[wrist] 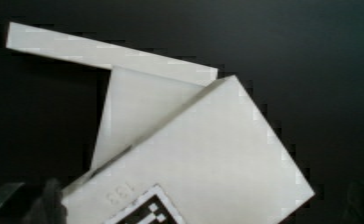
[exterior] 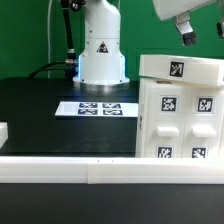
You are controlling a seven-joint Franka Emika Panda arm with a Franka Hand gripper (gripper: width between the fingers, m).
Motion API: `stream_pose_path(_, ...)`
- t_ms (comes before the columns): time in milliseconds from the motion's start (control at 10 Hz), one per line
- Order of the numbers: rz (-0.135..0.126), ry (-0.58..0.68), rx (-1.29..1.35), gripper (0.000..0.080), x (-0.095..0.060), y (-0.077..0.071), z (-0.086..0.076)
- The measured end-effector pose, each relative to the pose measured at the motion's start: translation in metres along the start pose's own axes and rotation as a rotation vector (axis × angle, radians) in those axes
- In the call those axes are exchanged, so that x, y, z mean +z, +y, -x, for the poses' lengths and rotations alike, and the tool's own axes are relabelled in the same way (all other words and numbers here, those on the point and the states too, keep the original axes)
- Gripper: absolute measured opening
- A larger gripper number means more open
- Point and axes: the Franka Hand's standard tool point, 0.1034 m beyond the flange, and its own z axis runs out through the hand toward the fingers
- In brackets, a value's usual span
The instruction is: Assemble cabinet
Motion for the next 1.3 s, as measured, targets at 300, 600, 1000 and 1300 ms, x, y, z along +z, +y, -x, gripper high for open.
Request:
stream_pose_path(300, 0.002, 0.003, -0.221, 0.0797, 0.0, 0.0002, -0.0004)
stream_pose_path(600, 0.069, 0.034, -0.625, 0.0797, 0.0003, 0.0045, -0.0017)
stream_pose_path(1000, 0.14, 0.017, -1.033, 0.0797, -0.0016, 0.0051, 0.0046)
stream_pose_path(1300, 0.156, 0.006, -1.279, 0.0797, -0.0018, 0.0064, 0.001)
